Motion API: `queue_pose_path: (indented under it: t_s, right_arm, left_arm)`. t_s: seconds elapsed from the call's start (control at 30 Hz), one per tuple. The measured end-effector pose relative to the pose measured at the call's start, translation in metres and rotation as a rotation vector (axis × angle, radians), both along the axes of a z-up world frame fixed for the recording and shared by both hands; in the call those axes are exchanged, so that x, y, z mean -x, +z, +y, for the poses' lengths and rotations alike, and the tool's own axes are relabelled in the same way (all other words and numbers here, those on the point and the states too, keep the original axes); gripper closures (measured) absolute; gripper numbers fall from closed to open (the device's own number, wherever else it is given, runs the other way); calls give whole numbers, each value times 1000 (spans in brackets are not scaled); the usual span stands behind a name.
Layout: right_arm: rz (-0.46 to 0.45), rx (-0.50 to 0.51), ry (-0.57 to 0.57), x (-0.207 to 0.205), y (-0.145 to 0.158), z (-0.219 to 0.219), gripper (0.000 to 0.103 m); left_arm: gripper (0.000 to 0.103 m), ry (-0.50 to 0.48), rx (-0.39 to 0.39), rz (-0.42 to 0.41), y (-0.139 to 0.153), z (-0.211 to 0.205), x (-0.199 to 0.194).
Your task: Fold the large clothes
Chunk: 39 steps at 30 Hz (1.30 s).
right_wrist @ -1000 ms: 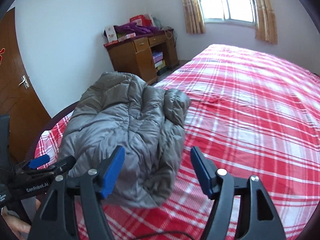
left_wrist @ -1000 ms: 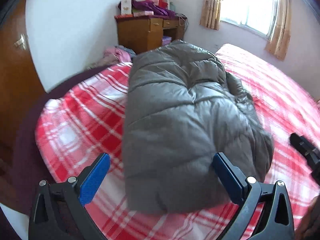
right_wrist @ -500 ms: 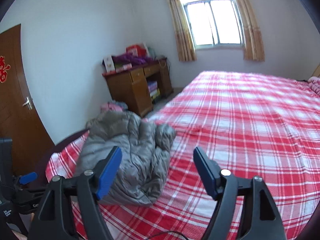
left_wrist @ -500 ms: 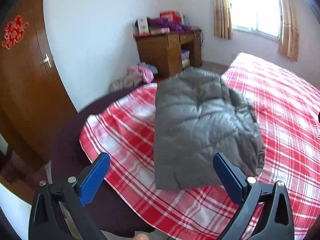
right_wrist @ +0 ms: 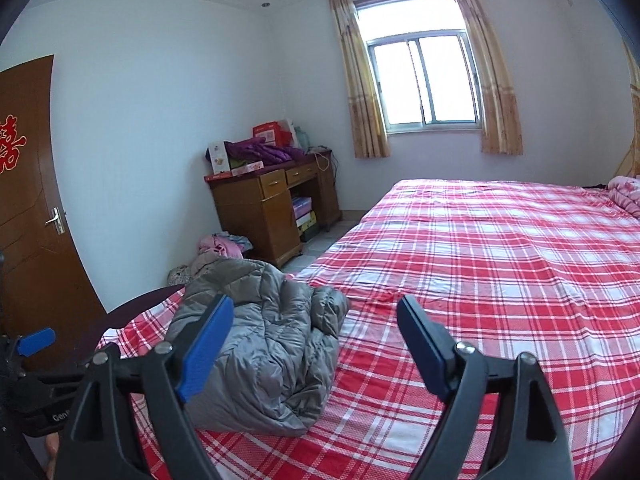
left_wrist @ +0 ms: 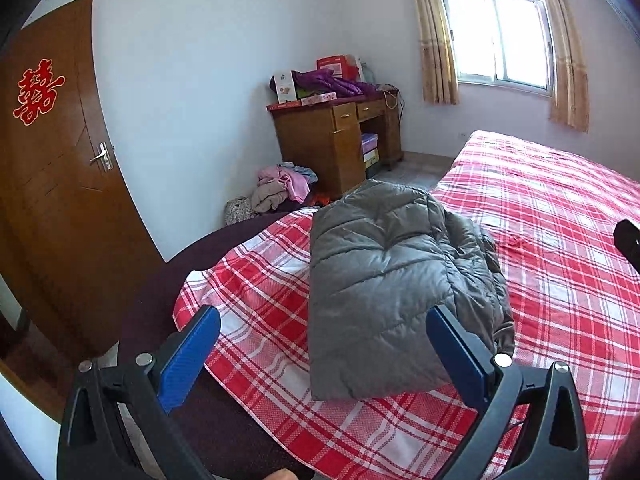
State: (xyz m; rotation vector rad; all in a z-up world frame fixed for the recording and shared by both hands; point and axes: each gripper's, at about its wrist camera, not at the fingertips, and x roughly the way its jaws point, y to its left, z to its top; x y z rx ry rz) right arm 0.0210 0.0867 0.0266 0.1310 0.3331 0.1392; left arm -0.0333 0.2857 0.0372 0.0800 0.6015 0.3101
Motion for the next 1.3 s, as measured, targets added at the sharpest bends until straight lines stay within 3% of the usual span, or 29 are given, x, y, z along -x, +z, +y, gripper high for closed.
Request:
queue_pose_path:
  t_s: [0.9, 1.3]
  right_arm:
    - [21, -4, 4, -7, -7, -3, 17]
    - [2, -10, -6, -1, -6, -6, 17]
  left_arm:
    - [1, -10, 10, -14, 1, -6, -1]
    - [1, -4, -6, -99, 14, -6, 14]
